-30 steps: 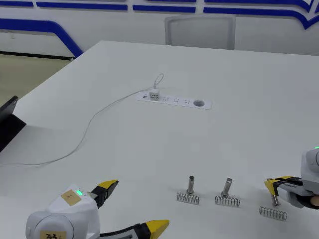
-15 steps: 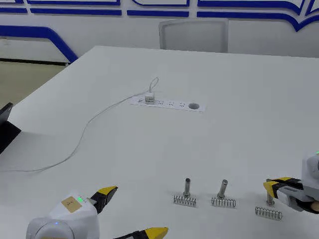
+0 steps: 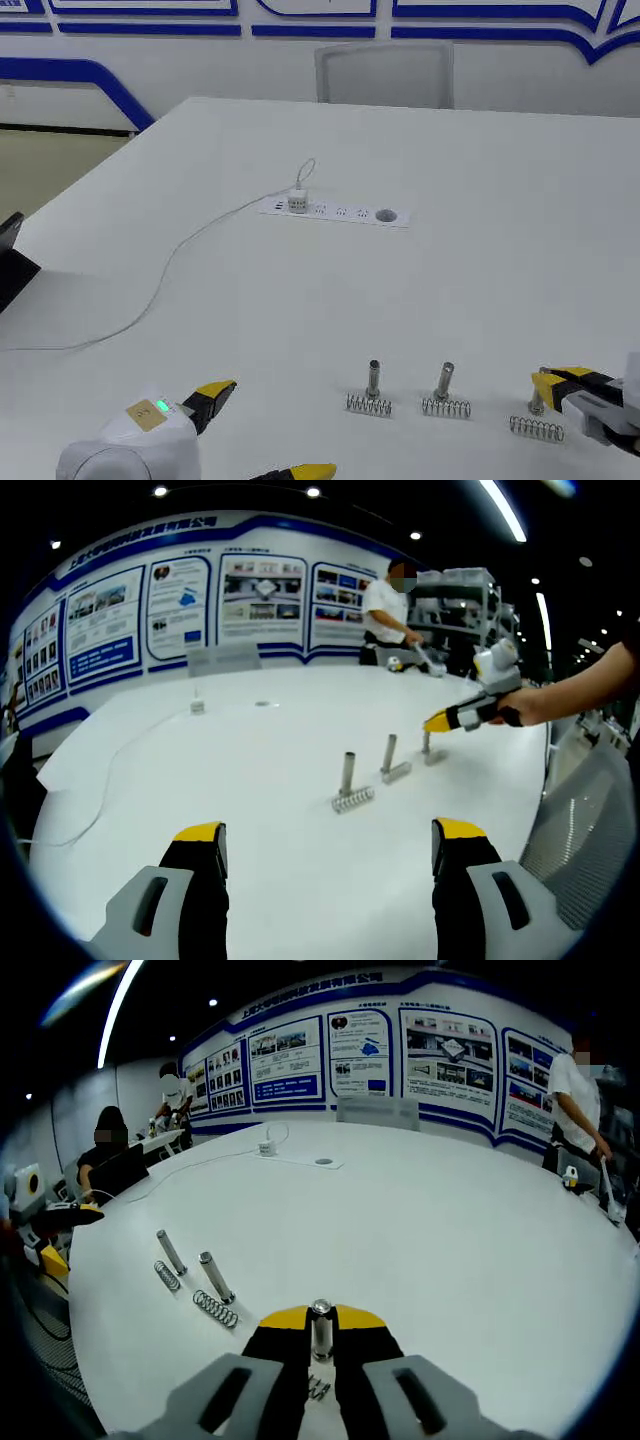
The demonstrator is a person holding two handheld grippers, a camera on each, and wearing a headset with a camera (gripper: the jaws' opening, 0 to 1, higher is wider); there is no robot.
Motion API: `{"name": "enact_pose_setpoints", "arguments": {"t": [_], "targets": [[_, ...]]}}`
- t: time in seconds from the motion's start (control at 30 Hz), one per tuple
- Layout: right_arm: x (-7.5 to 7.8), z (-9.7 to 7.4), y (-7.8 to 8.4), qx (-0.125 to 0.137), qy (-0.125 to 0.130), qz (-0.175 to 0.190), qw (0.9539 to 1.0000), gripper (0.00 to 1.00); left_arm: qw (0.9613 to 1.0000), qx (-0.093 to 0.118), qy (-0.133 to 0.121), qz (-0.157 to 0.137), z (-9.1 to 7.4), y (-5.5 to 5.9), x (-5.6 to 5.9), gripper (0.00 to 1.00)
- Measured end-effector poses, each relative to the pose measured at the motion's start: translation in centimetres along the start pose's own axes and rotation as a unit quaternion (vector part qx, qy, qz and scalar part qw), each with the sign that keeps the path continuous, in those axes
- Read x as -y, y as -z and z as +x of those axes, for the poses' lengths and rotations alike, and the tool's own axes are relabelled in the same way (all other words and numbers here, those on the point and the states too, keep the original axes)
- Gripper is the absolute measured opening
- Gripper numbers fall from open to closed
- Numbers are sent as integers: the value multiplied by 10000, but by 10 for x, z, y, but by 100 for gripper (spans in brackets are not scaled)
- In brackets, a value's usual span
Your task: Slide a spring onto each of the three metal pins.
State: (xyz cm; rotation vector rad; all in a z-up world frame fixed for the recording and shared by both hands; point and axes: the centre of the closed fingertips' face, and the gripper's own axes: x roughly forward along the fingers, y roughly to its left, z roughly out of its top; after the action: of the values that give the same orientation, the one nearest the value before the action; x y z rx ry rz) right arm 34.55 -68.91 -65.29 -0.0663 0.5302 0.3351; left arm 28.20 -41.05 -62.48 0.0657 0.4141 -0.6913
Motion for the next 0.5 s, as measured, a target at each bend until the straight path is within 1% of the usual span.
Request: {"name": "enact_pose_setpoints", "arguments": {"t": [0.07, 0.17, 0.2, 0.3, 0.33, 0.5], "targets": [[0, 0, 0, 110, -35, -1, 9999, 8, 10000, 12, 22, -40, 0, 0, 1, 86], [-3, -1, 0, 222, -108, 44, 9997, 8, 10000, -14, 15, 7, 0, 1, 1, 86], [-4, -1, 0, 243, -96, -11, 9997, 8, 10000, -15, 18, 6, 1, 1, 1, 86], [-7, 1, -2, 315, -156, -13, 9994, 8, 10000, -8, 26, 11, 1, 0, 2, 86], [-8, 1, -2, 343, -158, -75, 9993, 8, 10000, -15, 29, 10, 1, 1, 2, 86], [-10, 5, -4, 381, -190, -56, 9991, 8, 10000, 2, 17, 8, 1, 0, 1, 86]]}}
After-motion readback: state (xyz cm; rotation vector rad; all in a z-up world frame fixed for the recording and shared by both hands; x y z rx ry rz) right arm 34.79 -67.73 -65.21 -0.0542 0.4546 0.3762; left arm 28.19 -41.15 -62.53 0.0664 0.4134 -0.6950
